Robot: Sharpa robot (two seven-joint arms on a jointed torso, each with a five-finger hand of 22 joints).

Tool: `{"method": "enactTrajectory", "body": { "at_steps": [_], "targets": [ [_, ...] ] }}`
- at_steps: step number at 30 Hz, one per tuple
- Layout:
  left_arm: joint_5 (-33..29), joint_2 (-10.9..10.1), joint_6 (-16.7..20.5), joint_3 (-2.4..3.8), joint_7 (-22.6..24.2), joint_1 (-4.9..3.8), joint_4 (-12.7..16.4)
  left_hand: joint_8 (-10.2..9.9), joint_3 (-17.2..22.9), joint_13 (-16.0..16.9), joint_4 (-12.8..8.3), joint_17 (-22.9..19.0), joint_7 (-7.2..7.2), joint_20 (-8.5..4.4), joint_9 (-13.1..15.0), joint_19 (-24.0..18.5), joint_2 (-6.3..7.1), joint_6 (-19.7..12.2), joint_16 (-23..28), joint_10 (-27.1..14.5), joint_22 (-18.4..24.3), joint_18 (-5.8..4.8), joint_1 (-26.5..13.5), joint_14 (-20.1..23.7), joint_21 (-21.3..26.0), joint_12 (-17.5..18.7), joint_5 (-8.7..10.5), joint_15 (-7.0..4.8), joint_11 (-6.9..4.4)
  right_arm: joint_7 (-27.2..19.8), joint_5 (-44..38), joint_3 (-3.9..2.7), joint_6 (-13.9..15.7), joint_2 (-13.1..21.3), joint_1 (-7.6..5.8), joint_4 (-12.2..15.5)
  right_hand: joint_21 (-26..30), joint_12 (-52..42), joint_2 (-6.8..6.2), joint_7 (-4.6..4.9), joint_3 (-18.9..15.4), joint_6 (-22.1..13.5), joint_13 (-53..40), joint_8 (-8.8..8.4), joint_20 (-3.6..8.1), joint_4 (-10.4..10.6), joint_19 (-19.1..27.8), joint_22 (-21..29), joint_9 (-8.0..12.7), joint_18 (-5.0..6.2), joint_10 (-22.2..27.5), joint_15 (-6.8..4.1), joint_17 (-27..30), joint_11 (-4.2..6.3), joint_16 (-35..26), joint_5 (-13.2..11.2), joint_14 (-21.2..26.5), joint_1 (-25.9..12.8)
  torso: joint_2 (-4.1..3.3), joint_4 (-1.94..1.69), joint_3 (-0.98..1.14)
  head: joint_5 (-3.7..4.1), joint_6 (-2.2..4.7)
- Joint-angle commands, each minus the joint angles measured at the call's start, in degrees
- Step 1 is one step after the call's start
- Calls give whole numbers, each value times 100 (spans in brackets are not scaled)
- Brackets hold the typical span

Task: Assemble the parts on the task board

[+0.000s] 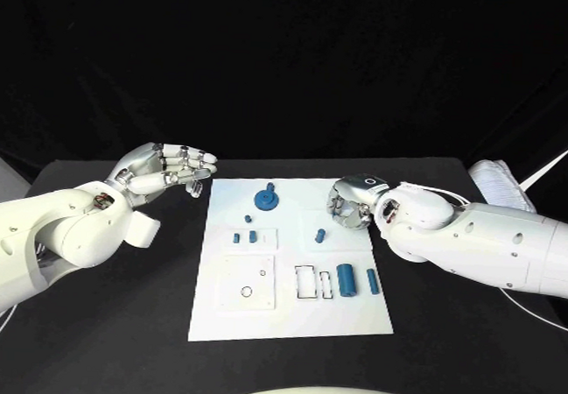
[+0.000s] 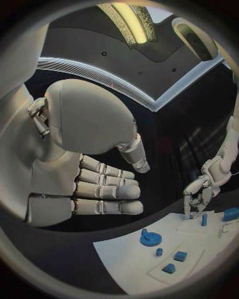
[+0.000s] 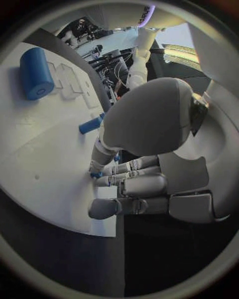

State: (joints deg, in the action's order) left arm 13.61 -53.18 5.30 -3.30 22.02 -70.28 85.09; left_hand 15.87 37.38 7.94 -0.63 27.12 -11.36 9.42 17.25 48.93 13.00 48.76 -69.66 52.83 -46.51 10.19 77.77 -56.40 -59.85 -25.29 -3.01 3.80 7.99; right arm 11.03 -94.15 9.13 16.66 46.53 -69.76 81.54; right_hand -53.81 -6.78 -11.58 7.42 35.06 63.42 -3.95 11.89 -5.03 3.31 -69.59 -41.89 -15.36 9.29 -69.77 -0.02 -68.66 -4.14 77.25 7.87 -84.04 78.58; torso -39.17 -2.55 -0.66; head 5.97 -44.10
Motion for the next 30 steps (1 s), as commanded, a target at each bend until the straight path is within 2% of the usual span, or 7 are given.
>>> {"method": "enactTrajectory", "body": {
  "at_steps": [1,7,12,17,23,30],
  "targets": [
    [-43,1,12,7,53,0,23,-40,-31,8,-1,-9,-6,12,8,-3,-23,-20,24,-41,7,42,-38,-5,37,-27,-13,7,-3,47,-69,33,-251,-31,65,-6,-68,13,126,1,82,66,-19,57,23,-50,-51,-83,-52,-66,-101,-54,-7,26,31,-17,-239,29,4,-1,0,16,-14],
    [-28,-1,19,8,39,0,20,-41,-32,9,-2,-10,-6,11,9,2,-28,-22,23,-42,10,42,-33,-11,40,-31,-13,5,-4,182,-217,33,-174,-41,91,11,-282,66,193,-18,300,88,-43,147,68,-285,-74,-341,-168,-90,-297,-106,-7,68,64,10,-226,88,10,-1,-1,19,-28],
    [-18,0,23,8,32,0,6,-42,-33,9,-5,-11,-5,11,9,6,-31,-23,22,-44,12,43,-27,-15,42,-33,-14,5,-4,241,-276,32,157,-16,100,66,-452,127,206,-22,445,79,-56,180,76,-426,-71,-544,-233,-111,-377,-128,-4,80,84,-79,-219,75,13,2,-2,15,-25],
    [-15,7,30,8,31,0,-17,-43,-35,10,-10,-11,-5,11,9,11,-32,-24,21,-48,15,43,-20,-21,44,-35,-14,3,-5,211,-259,22,542,45,98,174,-506,138,204,-21,467,84,-59,189,74,-449,-84,-613,-248,-119,-396,-134,-13,83,94,-87,-220,63,16,6,2,14,-16],
    [-14,24,33,8,24,0,-61,-43,-35,10,-10,-11,-5,11,9,11,-32,-24,21,-48,15,43,-20,-21,44,-35,-14,3,-5,104,-130,-26,992,167,39,371,-569,155,199,-19,490,87,-62,200,72,-472,-99,-691,-266,-129,-415,-135,-44,83,119,-100,-226,40,27,6,-5,28,4],
    [-14,54,41,8,19,1,-111,-45,-42,10,-10,-12,-8,10,9,16,-30,-27,20,-56,18,43,-20,-27,48,-36,-13,4,-3,-40,119,-90,1284,348,-60,697,-586,159,197,-17,494,87,-62,202,72,-477,-104,-714,-271,-132,-418,-135,-55,82,128,-102,-228,34,24,10,-1,30,26]
  ]
}}
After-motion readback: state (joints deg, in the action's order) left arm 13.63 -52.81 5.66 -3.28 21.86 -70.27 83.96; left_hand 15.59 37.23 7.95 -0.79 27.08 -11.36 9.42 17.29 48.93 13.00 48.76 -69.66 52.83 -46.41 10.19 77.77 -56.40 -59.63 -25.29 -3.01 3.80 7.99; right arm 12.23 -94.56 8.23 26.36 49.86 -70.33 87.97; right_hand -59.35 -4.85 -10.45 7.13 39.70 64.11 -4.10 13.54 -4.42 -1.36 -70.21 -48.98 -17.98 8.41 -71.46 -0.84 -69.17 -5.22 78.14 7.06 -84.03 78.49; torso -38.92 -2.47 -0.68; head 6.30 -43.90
